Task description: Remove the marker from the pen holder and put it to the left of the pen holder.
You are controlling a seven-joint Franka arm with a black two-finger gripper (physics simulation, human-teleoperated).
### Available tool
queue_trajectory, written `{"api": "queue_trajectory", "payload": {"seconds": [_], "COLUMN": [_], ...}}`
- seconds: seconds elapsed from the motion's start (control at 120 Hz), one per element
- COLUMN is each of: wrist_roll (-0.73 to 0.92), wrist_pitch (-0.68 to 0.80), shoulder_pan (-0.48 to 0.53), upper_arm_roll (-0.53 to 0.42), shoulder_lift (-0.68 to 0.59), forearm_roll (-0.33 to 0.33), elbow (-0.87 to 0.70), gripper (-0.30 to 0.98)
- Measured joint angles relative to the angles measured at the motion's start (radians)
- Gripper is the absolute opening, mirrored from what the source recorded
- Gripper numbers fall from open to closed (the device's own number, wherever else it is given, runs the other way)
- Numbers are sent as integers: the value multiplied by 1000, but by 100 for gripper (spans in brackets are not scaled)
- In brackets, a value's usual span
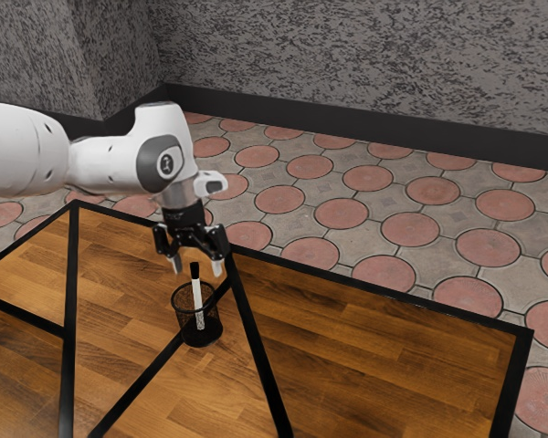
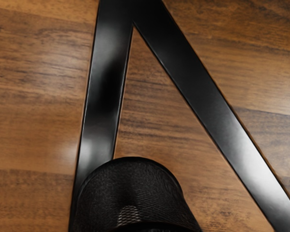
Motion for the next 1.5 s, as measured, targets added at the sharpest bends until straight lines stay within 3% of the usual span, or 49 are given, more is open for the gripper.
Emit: {"api": "queue_trajectory", "payload": {"seconds": [0.375, 0.508, 0.675, 0.858, 1.025, 1.175, 1.5], "wrist_roll": [-13, -17, -24, -35, -44, -46, 2], "wrist_pitch": [11, 9, 6, -31, -108, -178, -296], "shoulder_pan": [-3, -2, -3, 0, 0, -1, 9], "upper_arm_roll": [0, 0, 1, 13, 26, 128, 183], "shoulder_lift": [-21, -27, -56, -144, -163, -164, -141], "forearm_roll": [3, 4, 16, 78, 128, 145, 146], "elbow": [-33, -35, -46, -52, 79, 141, -32], "gripper": [13, 0, -5, -8, -10, -10, -10]}}
